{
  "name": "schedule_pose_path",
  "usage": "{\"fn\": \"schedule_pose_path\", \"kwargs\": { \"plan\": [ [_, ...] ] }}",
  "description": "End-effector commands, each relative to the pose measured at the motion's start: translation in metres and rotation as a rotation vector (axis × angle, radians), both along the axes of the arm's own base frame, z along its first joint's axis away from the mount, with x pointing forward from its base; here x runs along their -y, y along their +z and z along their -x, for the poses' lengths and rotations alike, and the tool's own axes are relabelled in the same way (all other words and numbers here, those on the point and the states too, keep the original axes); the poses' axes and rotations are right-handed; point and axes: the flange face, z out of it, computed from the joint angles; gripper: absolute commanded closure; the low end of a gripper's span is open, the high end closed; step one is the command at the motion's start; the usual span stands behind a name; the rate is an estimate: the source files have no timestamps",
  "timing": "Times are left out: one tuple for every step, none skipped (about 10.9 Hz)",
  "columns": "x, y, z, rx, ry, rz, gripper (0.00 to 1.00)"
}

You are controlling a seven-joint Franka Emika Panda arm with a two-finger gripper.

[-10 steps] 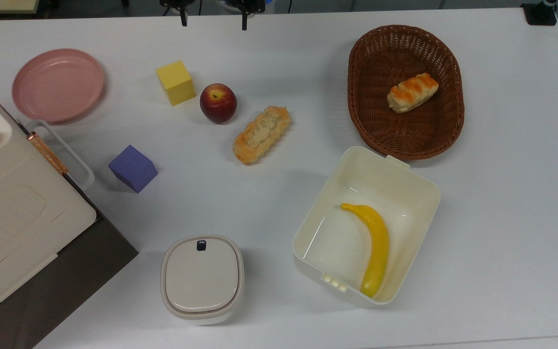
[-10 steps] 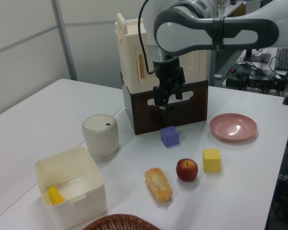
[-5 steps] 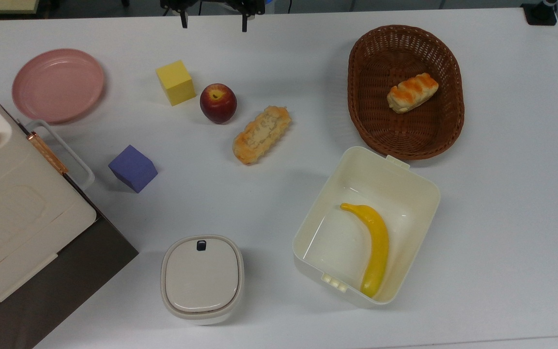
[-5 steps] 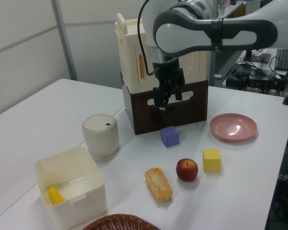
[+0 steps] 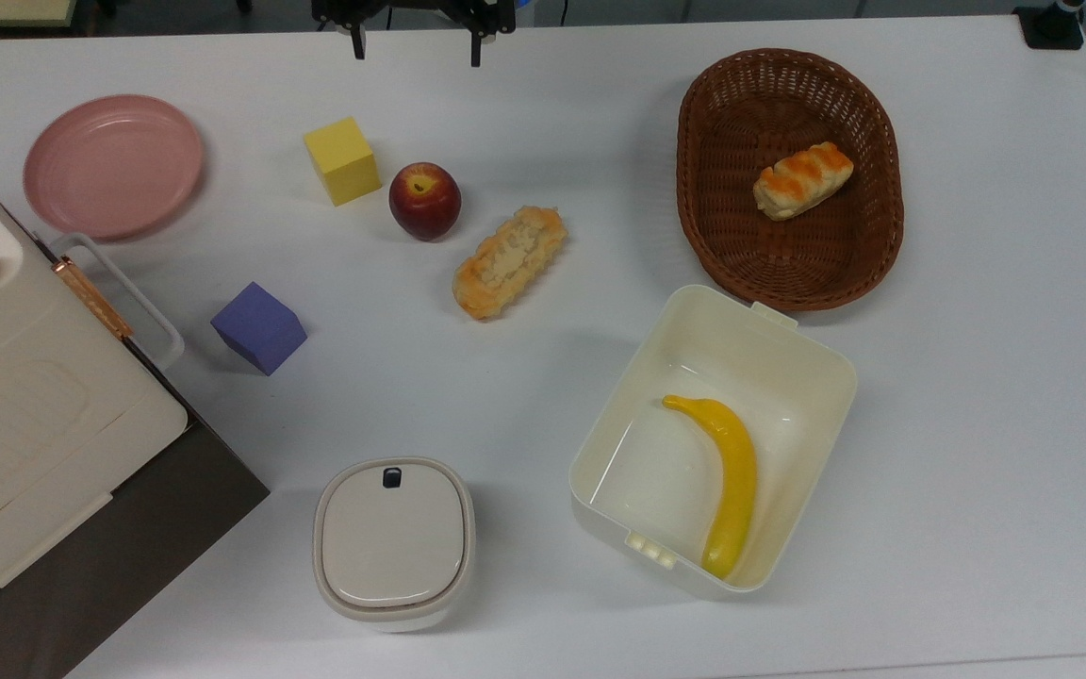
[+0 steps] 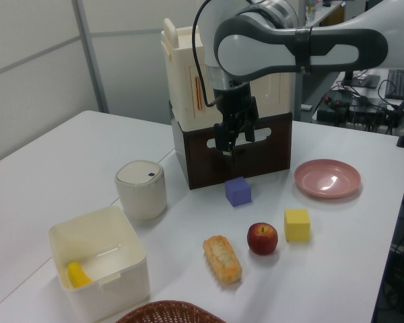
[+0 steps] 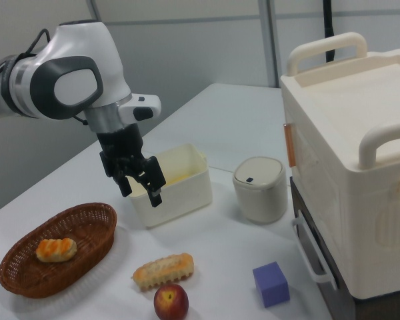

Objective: Put the bread in the basket

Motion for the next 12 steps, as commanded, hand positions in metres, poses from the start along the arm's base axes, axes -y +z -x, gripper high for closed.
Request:
{"fn": "schedule_pose_path", "kwargs": {
  "plan": [
    [0.003, 0.002, -0.001, 0.028, 0.006, -0.02, 0.0],
    [0.002, -0.001, -0.002, 0.027, 0.007, -0.022, 0.0],
    [0.003, -0.005, -0.006, 0.027, 0.006, -0.023, 0.0],
    [0.001, -0.007, -0.008, 0.036, 0.01, -0.023, 0.0],
    [-0.001, -0.016, -0.013, 0.024, 0.013, -0.024, 0.0],
    [-0.003, -0.019, -0.013, 0.016, 0.016, -0.024, 0.0],
    [-0.006, -0.025, -0.016, 0.007, 0.022, -0.027, 0.0],
    [-0.007, -0.032, -0.019, -0.004, 0.024, -0.026, 0.0],
    [-0.006, -0.035, -0.021, 0.002, 0.025, -0.027, 0.0],
    [-0.003, -0.036, -0.023, 0.007, 0.021, -0.027, 0.0],
    [-0.001, -0.037, -0.023, 0.005, 0.024, -0.026, 0.0],
    [0.001, -0.037, -0.023, 0.003, 0.043, -0.027, 0.0]
  ]
}}
